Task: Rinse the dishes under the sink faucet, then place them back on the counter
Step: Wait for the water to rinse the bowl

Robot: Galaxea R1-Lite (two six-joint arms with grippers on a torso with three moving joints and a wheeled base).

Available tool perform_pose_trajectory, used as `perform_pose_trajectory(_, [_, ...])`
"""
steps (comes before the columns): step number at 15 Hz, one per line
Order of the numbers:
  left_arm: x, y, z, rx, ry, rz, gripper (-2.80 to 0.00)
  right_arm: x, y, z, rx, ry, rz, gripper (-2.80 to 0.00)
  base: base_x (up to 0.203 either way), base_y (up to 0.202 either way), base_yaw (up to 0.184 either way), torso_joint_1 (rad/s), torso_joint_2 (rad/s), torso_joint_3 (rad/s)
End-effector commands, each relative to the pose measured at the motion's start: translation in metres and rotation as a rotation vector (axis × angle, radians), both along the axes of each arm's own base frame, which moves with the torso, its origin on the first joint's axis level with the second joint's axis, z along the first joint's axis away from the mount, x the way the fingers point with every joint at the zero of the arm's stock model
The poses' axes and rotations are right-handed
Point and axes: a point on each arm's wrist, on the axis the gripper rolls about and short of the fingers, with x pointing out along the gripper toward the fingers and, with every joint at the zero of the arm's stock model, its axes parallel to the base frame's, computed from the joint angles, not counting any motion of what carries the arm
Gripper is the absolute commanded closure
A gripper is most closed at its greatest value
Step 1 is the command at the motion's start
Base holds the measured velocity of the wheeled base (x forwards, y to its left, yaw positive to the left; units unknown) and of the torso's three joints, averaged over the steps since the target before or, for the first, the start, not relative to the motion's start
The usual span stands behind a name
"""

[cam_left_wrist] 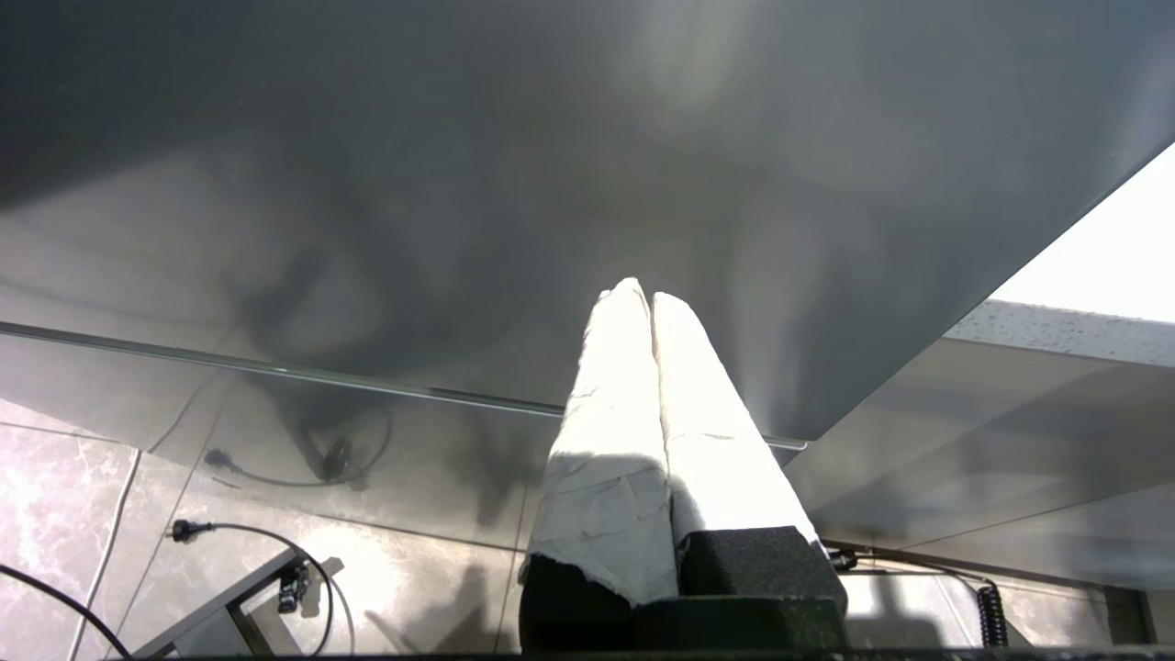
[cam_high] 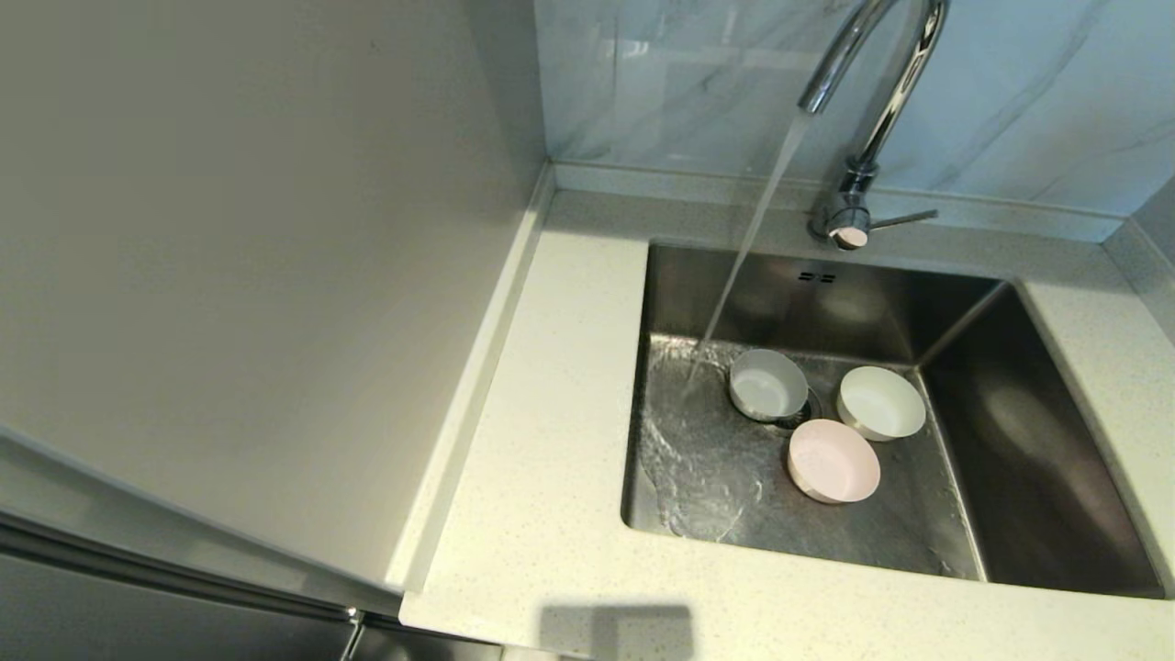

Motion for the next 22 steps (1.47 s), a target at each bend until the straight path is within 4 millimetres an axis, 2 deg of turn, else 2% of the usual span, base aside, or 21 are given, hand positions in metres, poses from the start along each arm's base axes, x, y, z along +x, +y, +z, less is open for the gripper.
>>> perform_pose_trajectory(1, [-0.0002,0.0000,0.0000,-0.001,-0.003,0.001,0.00,-0.0100,-0.0001,-0.0031,-0.001,-0.121,0.003,0.00,0.000,0.000,0.000,0.000,0.00,0.000])
perform_pose_trajectory(22, [-0.0002,0.0000,0.0000,-0.001,-0.003,0.001,0.00,-0.0105,0.0000,-0.0032,0.013,-0.130,0.004,0.00,0.000,0.000,0.000,0.000,0.00,0.000])
